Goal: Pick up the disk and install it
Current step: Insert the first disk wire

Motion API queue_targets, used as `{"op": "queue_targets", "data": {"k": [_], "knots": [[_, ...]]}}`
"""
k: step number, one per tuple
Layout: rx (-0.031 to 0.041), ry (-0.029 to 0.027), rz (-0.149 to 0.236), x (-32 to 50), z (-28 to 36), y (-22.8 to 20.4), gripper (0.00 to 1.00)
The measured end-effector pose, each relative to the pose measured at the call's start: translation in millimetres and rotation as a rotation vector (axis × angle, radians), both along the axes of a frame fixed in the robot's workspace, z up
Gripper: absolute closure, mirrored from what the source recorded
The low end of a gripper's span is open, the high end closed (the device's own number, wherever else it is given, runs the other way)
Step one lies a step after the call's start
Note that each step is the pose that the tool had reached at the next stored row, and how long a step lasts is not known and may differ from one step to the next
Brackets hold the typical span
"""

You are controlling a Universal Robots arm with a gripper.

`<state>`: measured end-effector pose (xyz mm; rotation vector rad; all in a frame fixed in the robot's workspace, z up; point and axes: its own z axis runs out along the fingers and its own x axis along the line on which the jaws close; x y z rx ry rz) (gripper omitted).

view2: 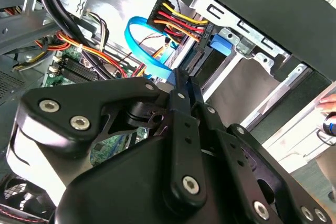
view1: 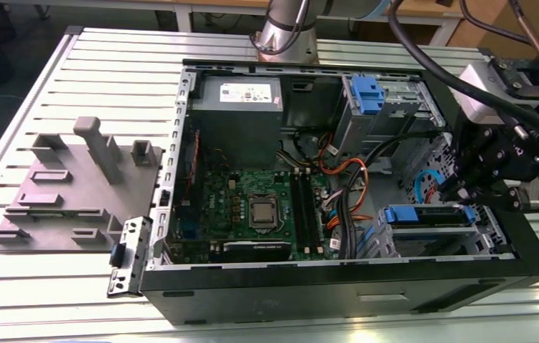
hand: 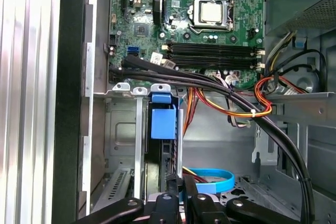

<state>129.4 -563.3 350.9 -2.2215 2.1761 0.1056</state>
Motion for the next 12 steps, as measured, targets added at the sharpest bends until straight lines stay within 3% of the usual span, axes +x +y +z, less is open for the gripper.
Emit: {"op": "queue_targets", "data": {"k": [7,12], "knots": [[0.0000,-0.0138,0.028,-2.6,-1.3,-1.2,0.84],[0.0002,-0.0158,0.033,-4.5,-1.5,-1.5,0.84]]}}
